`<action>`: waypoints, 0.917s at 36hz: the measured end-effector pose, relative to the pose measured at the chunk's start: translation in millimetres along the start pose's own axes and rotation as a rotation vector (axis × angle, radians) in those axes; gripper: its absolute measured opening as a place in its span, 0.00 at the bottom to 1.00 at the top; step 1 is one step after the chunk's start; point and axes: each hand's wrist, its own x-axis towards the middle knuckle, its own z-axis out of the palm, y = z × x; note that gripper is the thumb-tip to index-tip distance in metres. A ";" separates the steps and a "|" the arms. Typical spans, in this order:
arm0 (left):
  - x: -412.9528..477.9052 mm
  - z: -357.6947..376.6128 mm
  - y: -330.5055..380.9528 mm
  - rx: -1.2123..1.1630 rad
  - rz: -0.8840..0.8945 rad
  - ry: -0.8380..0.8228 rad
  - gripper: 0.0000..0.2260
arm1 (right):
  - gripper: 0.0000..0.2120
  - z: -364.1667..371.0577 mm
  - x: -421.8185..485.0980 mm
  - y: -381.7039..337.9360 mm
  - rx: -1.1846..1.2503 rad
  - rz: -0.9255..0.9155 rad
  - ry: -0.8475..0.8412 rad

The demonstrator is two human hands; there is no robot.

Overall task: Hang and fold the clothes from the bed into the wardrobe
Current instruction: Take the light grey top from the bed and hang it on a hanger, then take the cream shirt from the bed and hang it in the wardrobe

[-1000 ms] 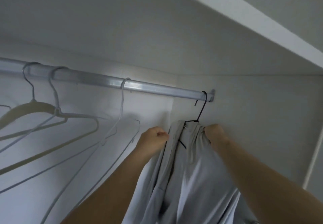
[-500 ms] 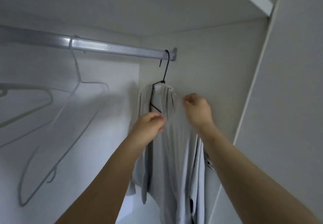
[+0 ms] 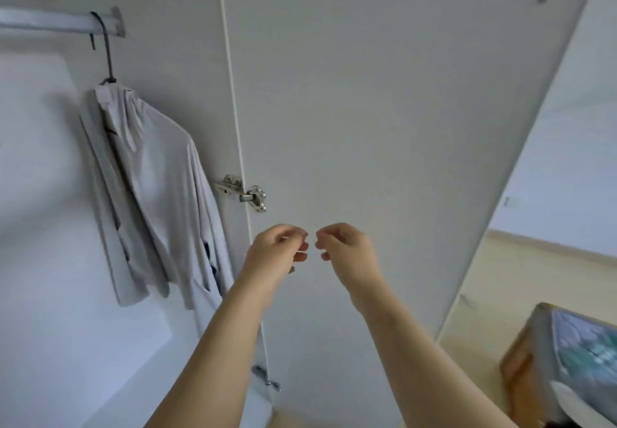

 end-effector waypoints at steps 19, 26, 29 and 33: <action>-132.1 274.9 -95.9 0.228 -0.253 -0.734 0.07 | 0.07 -224.7 -193.6 197.8 0.149 0.671 0.571; -129.7 356.8 -110.5 0.337 -0.274 -0.920 0.06 | 0.06 -272.8 -216.0 241.4 0.240 0.826 0.804; -122.4 391.2 -113.0 0.371 -0.274 -0.995 0.07 | 0.08 -292.1 -213.8 258.4 0.273 0.895 0.873; -109.3 432.1 -116.3 0.426 -0.272 -1.086 0.09 | 0.09 -312.9 -212.3 275.5 0.308 0.971 0.950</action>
